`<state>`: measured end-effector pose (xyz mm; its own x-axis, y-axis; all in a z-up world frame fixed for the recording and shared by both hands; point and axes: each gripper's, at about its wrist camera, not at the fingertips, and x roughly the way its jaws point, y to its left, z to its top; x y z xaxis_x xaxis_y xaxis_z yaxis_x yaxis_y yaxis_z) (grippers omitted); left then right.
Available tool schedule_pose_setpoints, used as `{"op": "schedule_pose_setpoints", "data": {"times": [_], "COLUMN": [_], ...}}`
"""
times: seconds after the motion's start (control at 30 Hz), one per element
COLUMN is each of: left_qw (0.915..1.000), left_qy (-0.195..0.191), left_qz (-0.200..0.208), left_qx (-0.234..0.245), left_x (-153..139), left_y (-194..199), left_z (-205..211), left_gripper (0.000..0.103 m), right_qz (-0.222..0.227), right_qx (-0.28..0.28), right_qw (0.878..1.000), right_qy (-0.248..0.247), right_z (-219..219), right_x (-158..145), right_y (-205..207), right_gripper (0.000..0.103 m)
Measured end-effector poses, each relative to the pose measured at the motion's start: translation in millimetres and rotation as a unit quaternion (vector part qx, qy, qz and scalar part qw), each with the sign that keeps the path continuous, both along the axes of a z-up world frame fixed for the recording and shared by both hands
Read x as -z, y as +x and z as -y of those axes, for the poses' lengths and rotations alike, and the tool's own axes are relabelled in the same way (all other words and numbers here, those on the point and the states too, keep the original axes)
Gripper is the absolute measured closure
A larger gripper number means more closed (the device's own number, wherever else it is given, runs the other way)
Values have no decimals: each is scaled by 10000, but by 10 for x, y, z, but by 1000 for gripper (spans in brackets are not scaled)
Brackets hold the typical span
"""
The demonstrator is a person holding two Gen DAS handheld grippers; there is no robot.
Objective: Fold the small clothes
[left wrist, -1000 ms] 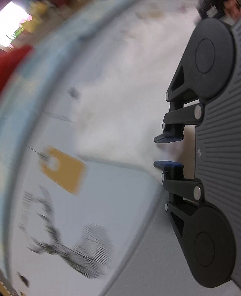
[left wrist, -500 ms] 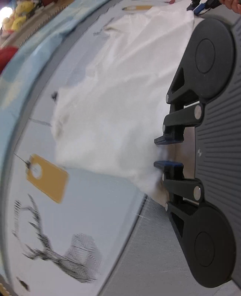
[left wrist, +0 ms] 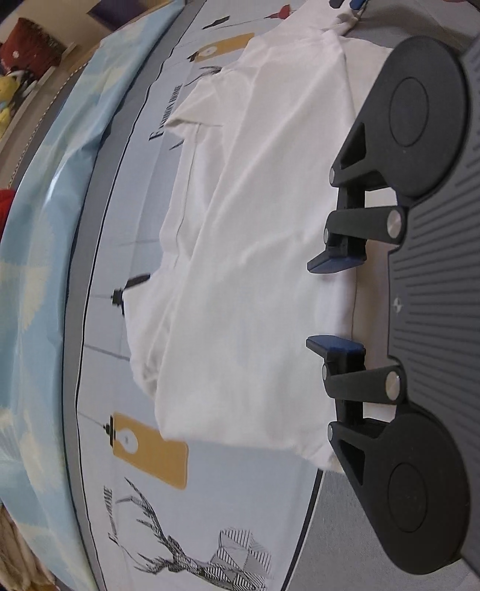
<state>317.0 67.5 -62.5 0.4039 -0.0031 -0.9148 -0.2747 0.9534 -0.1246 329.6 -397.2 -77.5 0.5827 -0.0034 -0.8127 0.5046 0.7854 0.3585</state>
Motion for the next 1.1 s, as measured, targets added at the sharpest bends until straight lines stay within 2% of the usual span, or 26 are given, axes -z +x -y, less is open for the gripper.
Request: {"op": "schedule_pose_setpoints", "data": {"times": [0.13, 0.3, 0.47, 0.57, 0.67, 0.73, 0.8, 0.83, 0.87, 0.9, 1.0, 1.1], "left_qw": [9999, 9997, 9996, 9996, 9995, 9995, 9995, 9995, 9996, 9996, 9997, 9997], "left_qy": [-60, -53, -84, -102, -119, -135, -148, -152, -155, -158, -168, -202], "left_qz": [32, 58, 27, 5, -18, -28, -21, -15, -10, -6, 29, 92], "left_qx": [87, 239, 260, 270, 281, 281, 270, 260, 249, 239, 169, 70], "left_x": [-2, -13, 9, 25, 45, 52, 47, 43, 38, 32, -7, -62], "left_y": [8, 17, 24, 37, 52, 55, 49, 45, 39, 34, 24, 8], "left_z": [82, 163, 172, 185, 198, 196, 185, 175, 162, 148, 84, 1], "left_gripper": [61, 60, 60, 60, 60, 60, 59, 59, 59, 59, 59, 59], "right_qz": [24, 25, 16, 45, 300, 460, 519, 516, 510, 492, 632, 1053], "right_qx": [165, 766, 1593, 2094, 2342, 2402, 2516, 2563, 2597, 2623, 2673, 2337], "right_qw": [9999, 9970, 9871, 9773, 9694, 9669, 9642, 9631, 9626, 9624, 9615, 9641], "right_qy": [39, 97, 136, 324, 670, 723, 662, 640, 580, 508, 40, -695], "right_z": [218, 729, 1360, 1696, 1925, 1991, 2024, 2019, 2006, 1988, 1840, 1493], "right_x": [-5, 39, 146, 254, 334, 343, 348, 351, 354, 344, 184, -167], "right_y": [-64, -197, -401, -524, -589, -574, -562, -558, -542, -526, -457, -326], "right_gripper": [65, 65, 65, 65, 65, 65, 67, 72, 93, 99, 100, 100]}}
